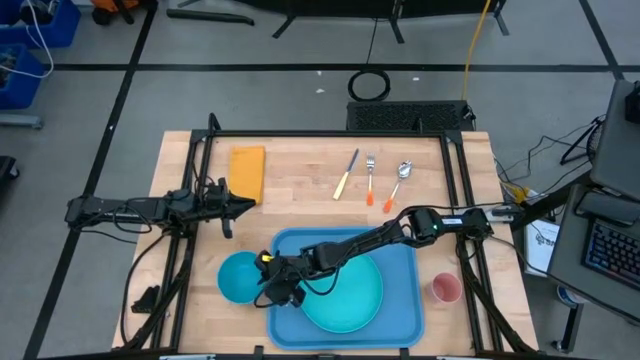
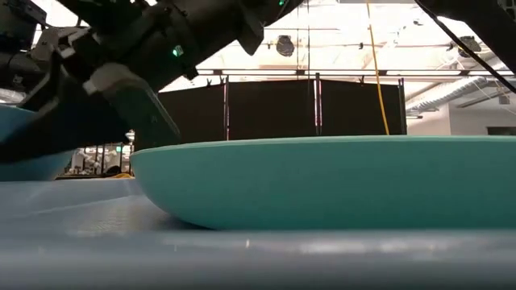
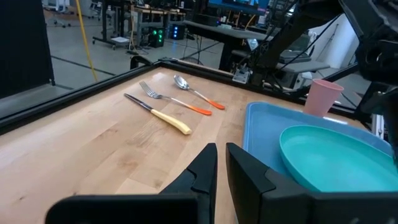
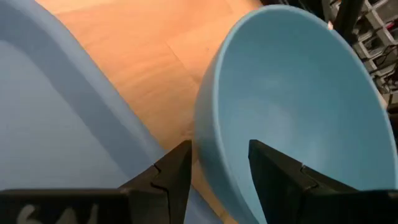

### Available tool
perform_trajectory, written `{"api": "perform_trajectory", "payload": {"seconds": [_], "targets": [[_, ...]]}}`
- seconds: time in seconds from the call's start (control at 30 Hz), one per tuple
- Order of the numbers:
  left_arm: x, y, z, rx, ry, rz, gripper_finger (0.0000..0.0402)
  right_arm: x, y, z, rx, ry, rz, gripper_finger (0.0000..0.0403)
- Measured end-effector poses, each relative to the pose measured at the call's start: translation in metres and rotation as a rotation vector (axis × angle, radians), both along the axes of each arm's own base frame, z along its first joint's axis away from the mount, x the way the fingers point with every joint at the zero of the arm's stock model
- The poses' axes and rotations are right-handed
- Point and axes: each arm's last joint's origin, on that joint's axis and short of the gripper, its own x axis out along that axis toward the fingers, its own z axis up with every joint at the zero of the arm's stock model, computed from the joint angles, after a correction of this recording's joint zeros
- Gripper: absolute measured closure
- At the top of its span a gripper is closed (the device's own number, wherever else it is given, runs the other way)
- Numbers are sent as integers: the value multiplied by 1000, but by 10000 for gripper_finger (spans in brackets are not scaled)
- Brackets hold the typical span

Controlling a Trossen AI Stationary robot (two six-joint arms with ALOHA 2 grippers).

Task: Set up tray
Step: Stack the blue bowl on top of the green plate on the tray

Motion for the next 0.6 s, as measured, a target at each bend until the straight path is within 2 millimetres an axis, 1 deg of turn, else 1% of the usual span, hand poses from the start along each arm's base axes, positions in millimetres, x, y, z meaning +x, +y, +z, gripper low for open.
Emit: {"api": "perform_trajectory", "payload": {"seconds": [0.13,0.23,0.33,0.47,0.6], "targets": [[0,0,0,0,3,0,364,0,2,4,27,-16,-2,266],[0,0,0,-1,3,0,364,0,0,3,26,-3,-5,288],[0,0,-1,-1,8,0,364,0,-1,3,26,-1,-8,326],[0,0,-1,-1,10,0,364,0,0,2,25,7,-7,388],[0,0,-1,-3,13,0,364,-1,3,2,21,-1,-2,396]]}}
